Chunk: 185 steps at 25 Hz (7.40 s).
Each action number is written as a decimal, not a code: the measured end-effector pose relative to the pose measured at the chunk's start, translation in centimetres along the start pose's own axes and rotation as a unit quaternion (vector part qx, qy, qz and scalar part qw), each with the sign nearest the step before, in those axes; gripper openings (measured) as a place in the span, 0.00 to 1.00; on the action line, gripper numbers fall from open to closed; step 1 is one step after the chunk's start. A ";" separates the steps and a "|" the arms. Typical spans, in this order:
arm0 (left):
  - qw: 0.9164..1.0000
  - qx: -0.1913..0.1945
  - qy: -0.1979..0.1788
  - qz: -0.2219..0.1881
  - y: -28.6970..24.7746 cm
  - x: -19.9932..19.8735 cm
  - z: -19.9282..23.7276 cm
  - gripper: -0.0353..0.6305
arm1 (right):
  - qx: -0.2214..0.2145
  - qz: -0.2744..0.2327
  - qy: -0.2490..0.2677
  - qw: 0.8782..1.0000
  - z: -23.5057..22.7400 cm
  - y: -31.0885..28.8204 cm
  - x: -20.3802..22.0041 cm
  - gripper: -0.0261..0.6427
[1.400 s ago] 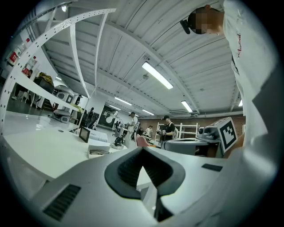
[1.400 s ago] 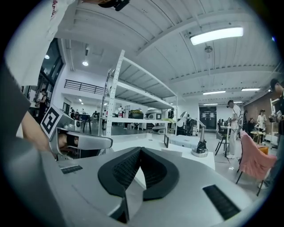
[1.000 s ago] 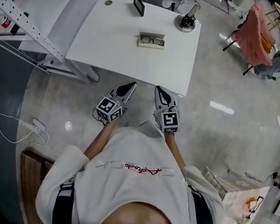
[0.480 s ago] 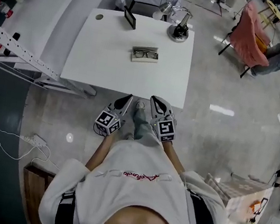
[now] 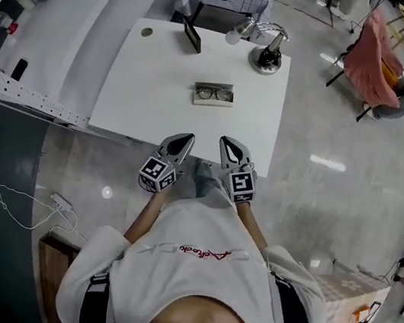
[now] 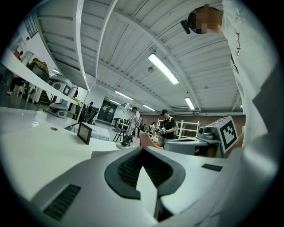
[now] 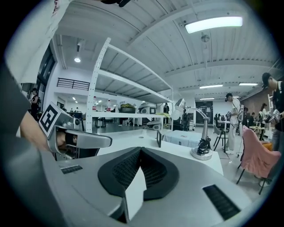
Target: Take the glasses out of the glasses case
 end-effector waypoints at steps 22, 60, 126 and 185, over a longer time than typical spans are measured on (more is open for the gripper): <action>0.999 -0.039 -0.005 0.032 -8.5 -2.3 8.4 0.09 | -0.027 0.008 -0.045 0.999 -7.1 -10.4 0.5 0.03; 0.997 -0.025 0.046 0.054 -6.4 -0.3 11.3 0.09 | -0.037 0.185 0.031 0.982 -8.6 -19.2 11.3 0.03; 0.999 0.023 0.033 0.012 -6.3 -3.7 11.7 0.09 | 0.035 0.072 -0.053 0.995 -9.3 -20.1 0.5 0.08; 1.000 0.019 -0.011 -0.017 10.9 3.7 -13.9 0.09 | 0.030 -0.067 -0.070 0.995 7.7 16.3 -0.1 0.08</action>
Point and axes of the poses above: the fingertips, and each gripper's own axes: y backward along the fingers, z to its left, x out of its underside, the point moved 1 cm from there along y, backward along the fingers, and after that the axes turned 5 degrees about -z, right-handed, at the moved point
